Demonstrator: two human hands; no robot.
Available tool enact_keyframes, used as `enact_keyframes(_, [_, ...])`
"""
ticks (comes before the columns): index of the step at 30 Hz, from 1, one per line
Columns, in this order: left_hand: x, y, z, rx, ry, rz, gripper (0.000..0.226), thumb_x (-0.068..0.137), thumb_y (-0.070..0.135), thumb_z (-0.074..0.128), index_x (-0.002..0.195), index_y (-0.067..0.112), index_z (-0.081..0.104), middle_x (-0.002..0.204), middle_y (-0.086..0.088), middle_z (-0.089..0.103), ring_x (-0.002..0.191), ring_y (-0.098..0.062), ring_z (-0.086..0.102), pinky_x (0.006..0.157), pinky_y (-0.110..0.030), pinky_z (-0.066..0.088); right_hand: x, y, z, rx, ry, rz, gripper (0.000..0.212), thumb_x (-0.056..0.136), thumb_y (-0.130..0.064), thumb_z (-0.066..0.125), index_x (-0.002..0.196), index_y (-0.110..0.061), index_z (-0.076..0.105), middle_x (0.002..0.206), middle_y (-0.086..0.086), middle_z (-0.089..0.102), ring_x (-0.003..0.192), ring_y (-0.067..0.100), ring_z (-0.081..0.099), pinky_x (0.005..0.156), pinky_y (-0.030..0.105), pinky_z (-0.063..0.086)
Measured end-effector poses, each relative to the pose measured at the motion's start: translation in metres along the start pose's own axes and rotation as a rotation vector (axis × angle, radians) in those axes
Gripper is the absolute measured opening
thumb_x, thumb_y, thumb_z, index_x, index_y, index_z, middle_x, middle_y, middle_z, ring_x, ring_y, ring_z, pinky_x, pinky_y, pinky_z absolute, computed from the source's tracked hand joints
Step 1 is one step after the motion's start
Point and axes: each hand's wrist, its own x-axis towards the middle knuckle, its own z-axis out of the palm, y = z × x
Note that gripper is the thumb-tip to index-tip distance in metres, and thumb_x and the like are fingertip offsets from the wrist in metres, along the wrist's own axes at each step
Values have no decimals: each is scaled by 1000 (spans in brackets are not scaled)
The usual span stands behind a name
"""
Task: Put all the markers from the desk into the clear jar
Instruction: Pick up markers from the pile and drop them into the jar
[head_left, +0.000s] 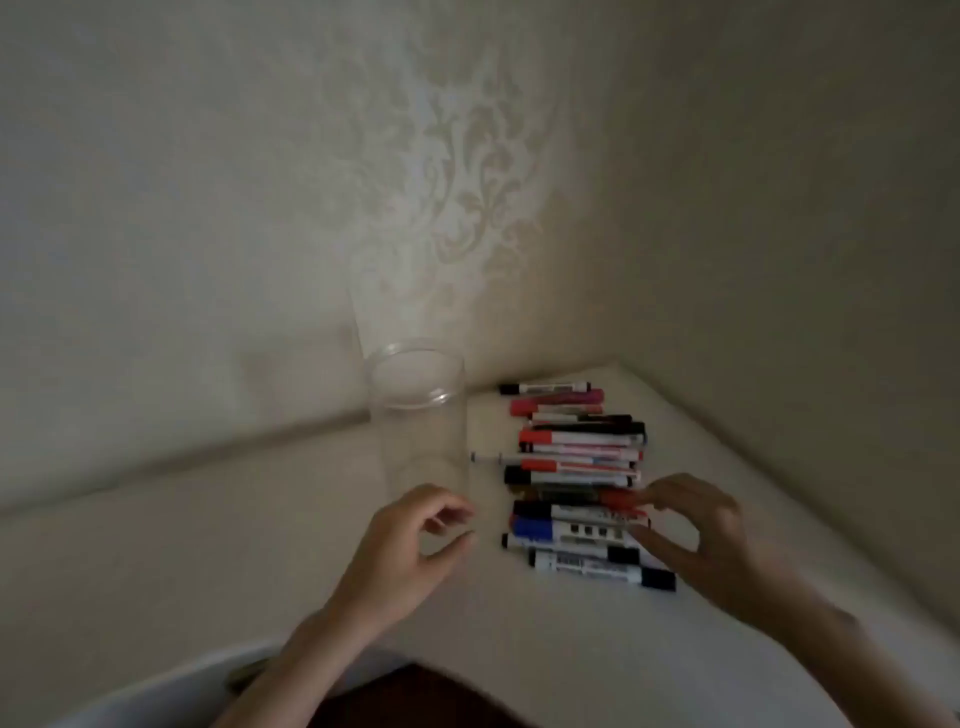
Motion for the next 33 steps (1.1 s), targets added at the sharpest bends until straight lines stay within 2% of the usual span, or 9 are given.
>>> enact_keyframes(3, [-4,14,25,86,-177,-27,33,82,26,81,112,23,68,109,10,64,100,1,61,88,-19,52,-31,-1,-5,-52,-6,92,28,82,-39,66,108,-30,64,100,-14,60,86,-1,58,73,25,53])
enact_keyframes(5, [-4,19,39,145,-209,-72,40,82,28,81,118,25,63,114,8,60,103,-4,58,92,-22,51,-45,-3,-5,-68,-59,178,34,82,-40,66,114,-32,61,105,-11,59,87,1,58,73,23,52])
enact_keyframes(11, [1,26,58,83,-129,-199,24,84,20,78,96,21,58,92,9,66,80,-3,62,68,-15,47,-46,-13,14,-5,-44,258,39,84,-31,67,121,-27,57,108,-1,60,85,15,61,75,29,52])
enact_keyframes(14, [0,26,60,71,-124,-226,21,85,13,77,99,16,61,92,3,69,83,-12,66,73,-22,53,-39,-14,28,-6,2,275,38,83,-30,68,120,-24,61,105,0,60,84,18,61,72,28,50])
enact_keyframes(17, [0,22,56,-11,-124,-269,21,85,11,77,98,19,63,93,4,70,84,-8,67,71,-13,50,-36,-12,37,30,61,295,32,82,-26,69,113,-20,65,99,1,61,83,19,61,72,28,50])
enact_keyframes(21, [4,20,43,-68,-96,-295,13,86,15,76,98,19,71,97,5,74,90,-9,70,80,-20,53,-33,-7,40,109,150,261,19,85,-18,67,103,-19,68,90,-6,59,76,11,59,65,11,43])
enact_keyframes(25, [14,36,18,-206,49,-277,17,86,8,75,88,24,72,90,5,76,85,-7,72,81,-22,52,-29,-6,26,286,334,397,20,84,-26,68,104,-26,68,89,-14,67,77,-7,64,62,5,46])
enact_keyframes(28, [29,58,-17,-327,173,-187,26,86,0,74,86,27,72,83,10,76,76,3,71,78,-19,51,-11,-12,3,345,438,438,19,84,-30,66,104,-30,68,85,-10,72,79,1,68,66,14,49])
enact_keyframes(33, [65,90,-105,-615,557,28,18,89,-7,69,94,10,65,94,-13,73,81,-9,73,80,-21,59,41,-44,-38,392,542,384,17,80,-35,71,95,-30,63,82,-11,72,70,1,69,64,13,52])
